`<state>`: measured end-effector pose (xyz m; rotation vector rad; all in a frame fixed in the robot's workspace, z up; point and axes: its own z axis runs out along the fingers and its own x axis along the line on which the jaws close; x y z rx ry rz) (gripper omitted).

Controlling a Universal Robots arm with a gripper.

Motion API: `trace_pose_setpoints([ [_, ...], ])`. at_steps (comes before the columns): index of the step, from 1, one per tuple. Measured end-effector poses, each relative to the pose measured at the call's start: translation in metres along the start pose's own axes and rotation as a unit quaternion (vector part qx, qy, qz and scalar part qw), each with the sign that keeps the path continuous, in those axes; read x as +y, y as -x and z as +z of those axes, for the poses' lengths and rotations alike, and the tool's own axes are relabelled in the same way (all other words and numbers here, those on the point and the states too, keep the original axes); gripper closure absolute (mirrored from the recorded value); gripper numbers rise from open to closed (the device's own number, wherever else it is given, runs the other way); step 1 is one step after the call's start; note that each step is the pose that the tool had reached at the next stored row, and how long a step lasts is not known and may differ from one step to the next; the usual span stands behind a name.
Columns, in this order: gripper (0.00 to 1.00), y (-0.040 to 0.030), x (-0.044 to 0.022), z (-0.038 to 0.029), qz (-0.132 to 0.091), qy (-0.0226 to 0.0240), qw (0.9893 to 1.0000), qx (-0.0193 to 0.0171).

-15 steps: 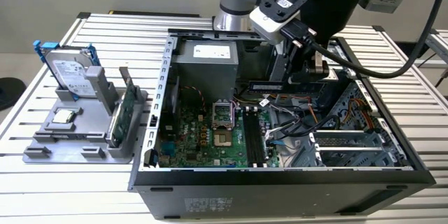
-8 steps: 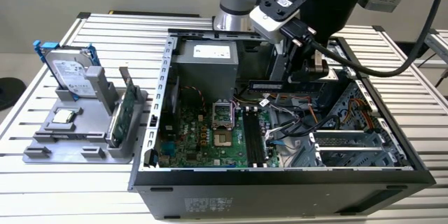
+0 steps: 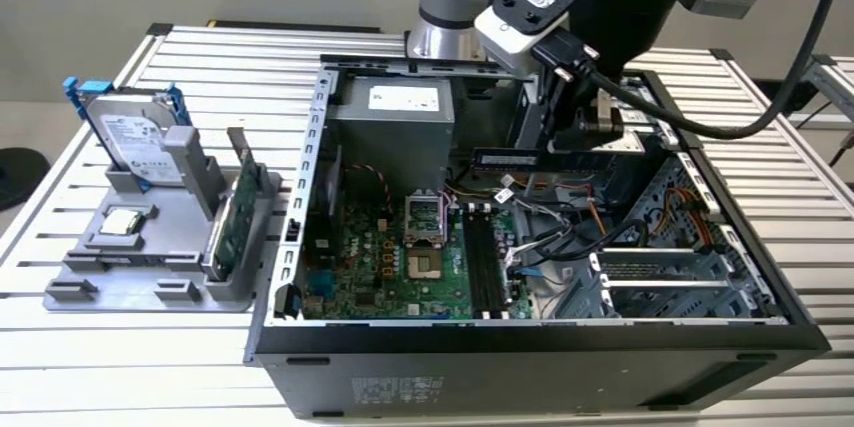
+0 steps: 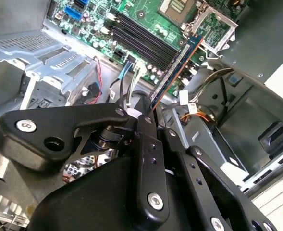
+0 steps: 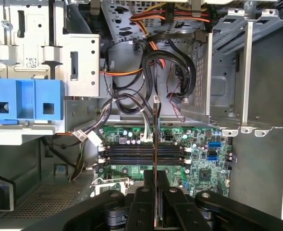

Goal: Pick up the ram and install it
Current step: 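Insert the ram into the slot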

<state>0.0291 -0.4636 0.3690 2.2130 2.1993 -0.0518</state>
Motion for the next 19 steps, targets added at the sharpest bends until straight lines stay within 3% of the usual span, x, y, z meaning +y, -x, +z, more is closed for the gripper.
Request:
trace_pose_setpoints([
  [19,1.00,-0.0033,0.0000,0.0059,0.000,0.0000,1.0000,0.0000],
])
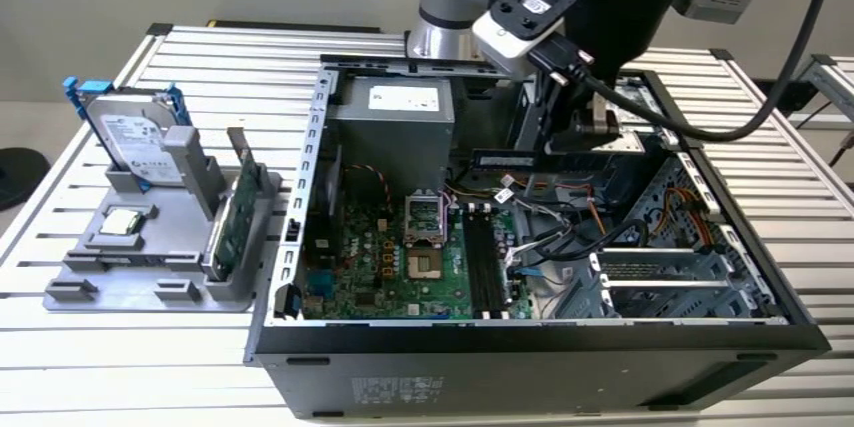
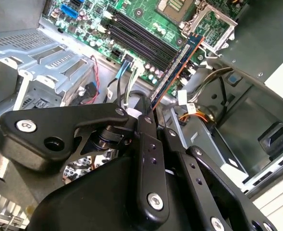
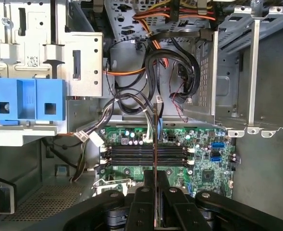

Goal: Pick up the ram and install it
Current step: 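Insert the ram into the slot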

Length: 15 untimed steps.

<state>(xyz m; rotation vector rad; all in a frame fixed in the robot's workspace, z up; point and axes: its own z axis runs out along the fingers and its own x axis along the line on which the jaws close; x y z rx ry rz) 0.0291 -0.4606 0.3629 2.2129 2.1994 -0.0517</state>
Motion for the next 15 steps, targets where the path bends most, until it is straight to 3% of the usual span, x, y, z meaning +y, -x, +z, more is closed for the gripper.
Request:
trace_pose_setpoints([
  [15,1.00,-0.0008,0.0001,0.0101,0.000,0.0000,1.0000,-0.0001],
])
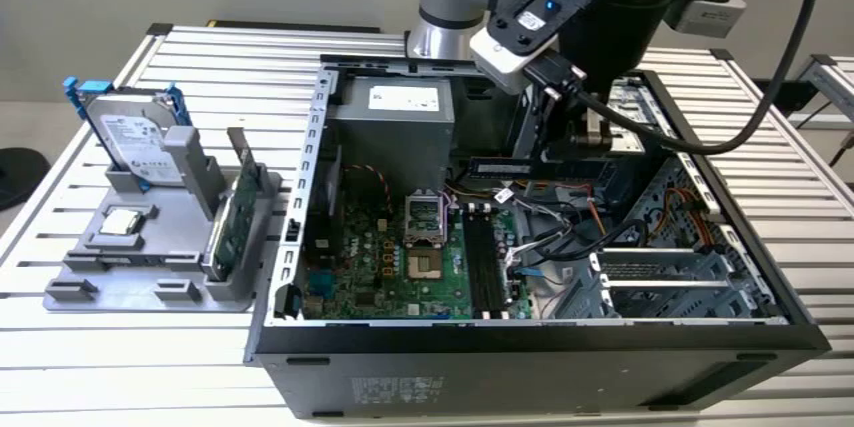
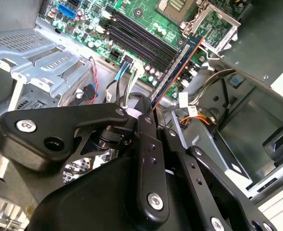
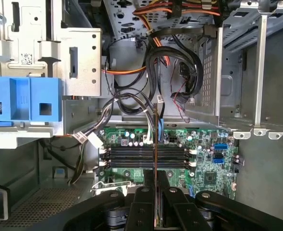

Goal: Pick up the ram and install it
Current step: 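Insert the ram into the slot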

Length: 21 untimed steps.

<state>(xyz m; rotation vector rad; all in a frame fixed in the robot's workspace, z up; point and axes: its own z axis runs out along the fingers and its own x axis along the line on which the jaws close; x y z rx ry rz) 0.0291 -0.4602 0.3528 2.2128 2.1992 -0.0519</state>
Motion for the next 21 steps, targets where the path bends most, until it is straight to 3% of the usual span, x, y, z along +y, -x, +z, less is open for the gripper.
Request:
trace_pose_setpoints([
  [21,1.00,-0.0008,0.0001,0.0135,0.000,0.0000,1.0000,-0.0006],
])
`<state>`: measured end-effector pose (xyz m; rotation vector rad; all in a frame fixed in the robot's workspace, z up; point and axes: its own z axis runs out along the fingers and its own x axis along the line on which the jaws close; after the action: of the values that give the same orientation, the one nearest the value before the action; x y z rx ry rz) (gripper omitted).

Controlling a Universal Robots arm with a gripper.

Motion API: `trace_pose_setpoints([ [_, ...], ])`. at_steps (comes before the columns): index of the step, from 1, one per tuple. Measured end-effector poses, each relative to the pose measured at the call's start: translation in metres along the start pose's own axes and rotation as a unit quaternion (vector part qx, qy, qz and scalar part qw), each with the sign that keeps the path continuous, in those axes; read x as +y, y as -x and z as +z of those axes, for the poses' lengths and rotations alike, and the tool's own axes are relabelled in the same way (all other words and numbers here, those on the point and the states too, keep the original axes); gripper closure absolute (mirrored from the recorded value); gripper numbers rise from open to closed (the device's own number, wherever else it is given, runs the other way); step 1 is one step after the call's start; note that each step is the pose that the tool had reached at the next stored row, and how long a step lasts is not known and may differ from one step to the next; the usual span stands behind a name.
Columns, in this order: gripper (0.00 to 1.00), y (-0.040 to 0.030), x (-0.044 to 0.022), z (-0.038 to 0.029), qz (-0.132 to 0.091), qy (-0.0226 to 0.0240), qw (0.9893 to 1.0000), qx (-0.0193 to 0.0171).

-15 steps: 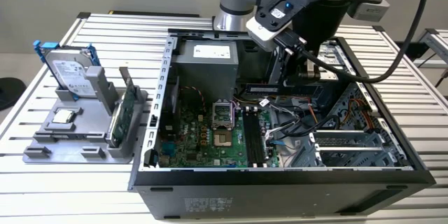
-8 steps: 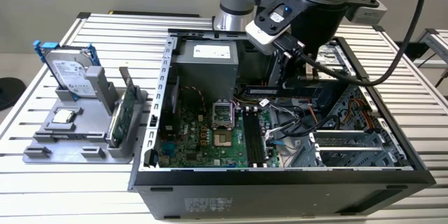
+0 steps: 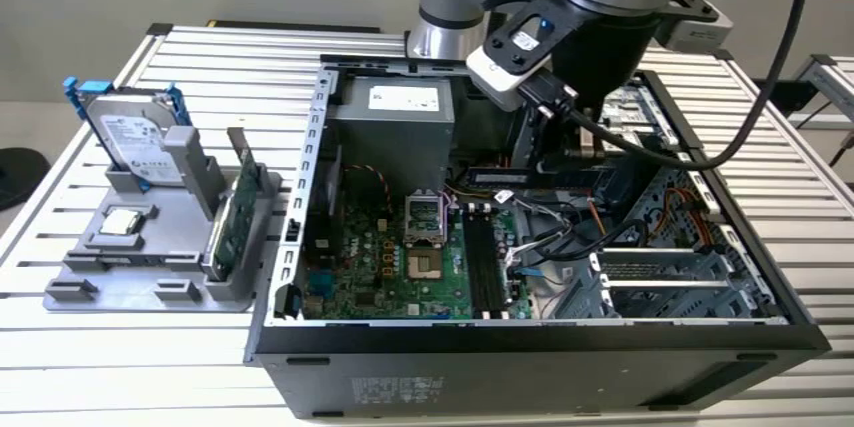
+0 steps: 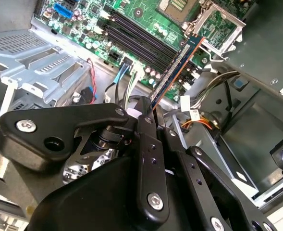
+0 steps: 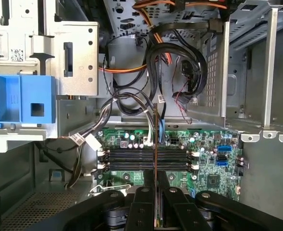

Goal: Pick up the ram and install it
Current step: 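Insert the ram into the slot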

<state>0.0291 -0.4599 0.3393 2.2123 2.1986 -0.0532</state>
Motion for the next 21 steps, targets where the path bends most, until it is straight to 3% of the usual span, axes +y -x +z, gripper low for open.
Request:
trace_pose_setpoints([
  [12,1.00,-0.0023,0.0000,0.0090,0.000,0.0000,1.0000,0.0001],
  [21,1.00,-0.0092,0.0000,0.0148,0.000,0.0000,1.0000,0.0000],
])
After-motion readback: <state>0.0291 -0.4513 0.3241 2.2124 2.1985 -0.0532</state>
